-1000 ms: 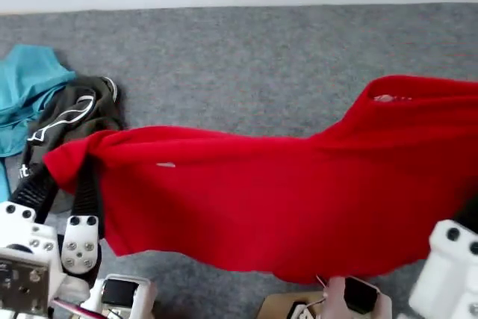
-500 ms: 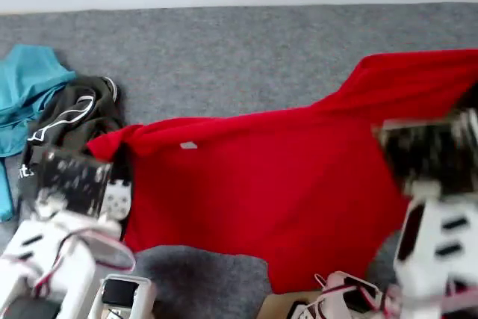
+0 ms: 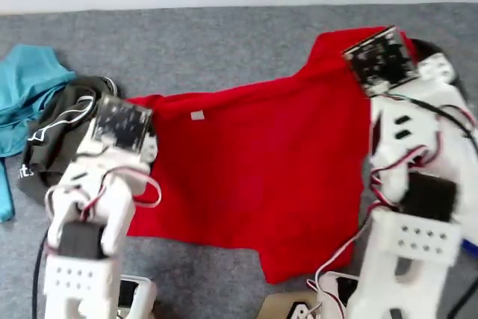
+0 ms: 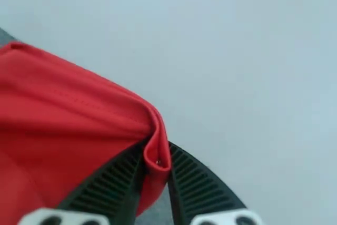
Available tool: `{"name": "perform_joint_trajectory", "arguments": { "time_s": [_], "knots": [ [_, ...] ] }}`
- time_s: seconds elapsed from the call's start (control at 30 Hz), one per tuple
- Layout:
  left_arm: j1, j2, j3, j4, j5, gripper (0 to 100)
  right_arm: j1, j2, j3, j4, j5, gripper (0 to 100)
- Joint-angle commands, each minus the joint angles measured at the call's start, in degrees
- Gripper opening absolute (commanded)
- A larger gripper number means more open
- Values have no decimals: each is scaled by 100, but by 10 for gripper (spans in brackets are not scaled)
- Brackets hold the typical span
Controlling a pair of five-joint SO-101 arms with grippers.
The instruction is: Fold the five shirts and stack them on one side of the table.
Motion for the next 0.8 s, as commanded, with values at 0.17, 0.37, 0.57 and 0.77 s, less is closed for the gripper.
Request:
{"name": "perform_joint_trajectory", "arguments": {
  "time_s": [0.17,0.37,0.57,0.77],
  "knots": [
    [-35,2470,-1007,-1319,-62,5,-127,1138,440,-2097,-44,10],
    [-35,4211,-2334,-1530,-44,5,-136,2299,-105,-2747,35,10],
    [-273,5556,-3723,-1512,-35,5,-207,3468,-1143,-3099,26,10],
    [-404,6435,-4541,-1503,-44,5,-488,4602,-2444,-3090,35,10]
  ]
}}
